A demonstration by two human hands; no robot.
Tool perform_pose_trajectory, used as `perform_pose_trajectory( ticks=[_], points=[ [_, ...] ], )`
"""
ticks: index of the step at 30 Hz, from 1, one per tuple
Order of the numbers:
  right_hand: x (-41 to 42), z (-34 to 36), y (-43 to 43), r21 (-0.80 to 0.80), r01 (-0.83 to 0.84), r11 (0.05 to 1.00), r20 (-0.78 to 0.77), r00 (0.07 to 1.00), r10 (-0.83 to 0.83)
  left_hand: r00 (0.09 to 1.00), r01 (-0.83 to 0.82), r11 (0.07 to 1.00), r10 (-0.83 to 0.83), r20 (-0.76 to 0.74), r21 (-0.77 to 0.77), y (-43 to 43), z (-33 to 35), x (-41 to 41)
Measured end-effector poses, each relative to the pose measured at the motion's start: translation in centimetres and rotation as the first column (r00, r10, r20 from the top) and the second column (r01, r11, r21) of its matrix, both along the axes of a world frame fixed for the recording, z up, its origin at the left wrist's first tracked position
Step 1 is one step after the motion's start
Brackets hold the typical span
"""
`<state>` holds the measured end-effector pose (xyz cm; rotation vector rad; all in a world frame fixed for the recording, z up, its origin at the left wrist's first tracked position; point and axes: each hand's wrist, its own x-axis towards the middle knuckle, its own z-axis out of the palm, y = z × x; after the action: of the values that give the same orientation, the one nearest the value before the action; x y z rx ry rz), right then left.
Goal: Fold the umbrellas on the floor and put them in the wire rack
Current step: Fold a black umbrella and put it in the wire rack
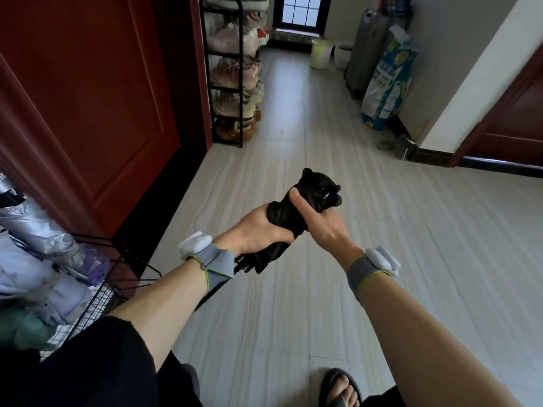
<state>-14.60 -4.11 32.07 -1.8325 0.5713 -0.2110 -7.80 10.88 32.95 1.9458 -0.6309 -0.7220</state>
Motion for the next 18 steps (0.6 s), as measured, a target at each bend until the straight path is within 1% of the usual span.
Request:
perform_pose_trajectory(
  ticks=[2, 3, 4, 5, 7, 9, 11, 13, 14, 16, 18],
  points=[
    [0.1, 0.2, -0.1, -0.235, 0.003, 0.972, -0.156, 0.987, -0.041, 0.982, -0.128, 0.990, 0.119, 0.144, 0.053, -0.4, -0.2, 0.4],
    [0.1, 0.2, -0.1, -0.324, -0.001, 0.946, -0.193, 0.979, -0.065, 0.970, -0.180, 0.980, 0.163, 0.183, 0.083, -0.3, -0.4, 0.6],
    [0.3, 0.3, 0.1, -0.368, -0.006, 0.930, -0.179, 0.982, -0.064, 0.965, -0.199, 0.975, 0.177, 0.194, 0.103, -0.2, -0.4, 0.9],
    [0.4, 0.1, 0.2, -0.380, -0.009, 0.925, -0.139, 0.989, -0.047, 0.969, -0.191, 0.976, 0.170, 0.177, 0.109, 0.0, -0.8, 1.4],
    [0.6, -0.3, 0.2, -0.319, -0.016, 0.948, -0.051, 0.999, 0.000, 0.982, -0.163, 0.982, 0.152, 0.113, 0.093, 0.3, -1.0, 2.0],
    [0.6, -1.0, -0.2, -0.172, -0.038, 0.984, -0.029, 0.999, 0.034, 0.988, -0.156, 0.987, 0.155, 0.015, 0.049, 0.4, -0.6, 2.1],
    [0.2, -1.3, -0.8, -0.073, -0.053, 0.996, -0.092, 0.995, 0.046, 0.977, -0.151, 0.988, 0.152, -0.152, 0.017, 0.6, 0.1, 2.1],
    [-0.3, -1.4, -1.4, -0.021, -0.054, 0.998, -0.167, 0.985, 0.050, 0.931, -0.102, 0.995, 0.092, -0.354, -0.008, 0.7, 0.5, 2.2],
    [-0.6, -1.3, -1.7, 0.009, -0.047, 0.999, -0.191, 0.980, 0.048, 0.911, -0.074, 0.997, 0.058, -0.407, -0.023, 0.8, 0.7, 2.2],
    [-0.9, -1.3, -2.2, 0.126, -0.028, 0.992, -0.217, 0.975, 0.055, 0.901, -0.070, 0.997, 0.044, -0.432, -0.045, 0.8, 0.6, 2.5],
    [-1.1, -1.4, -2.5, 0.261, -0.002, 0.965, -0.198, 0.979, 0.055, 0.914, -0.109, 0.992, 0.075, -0.399, -0.061, 0.9, 0.4, 2.6]
  ],
)
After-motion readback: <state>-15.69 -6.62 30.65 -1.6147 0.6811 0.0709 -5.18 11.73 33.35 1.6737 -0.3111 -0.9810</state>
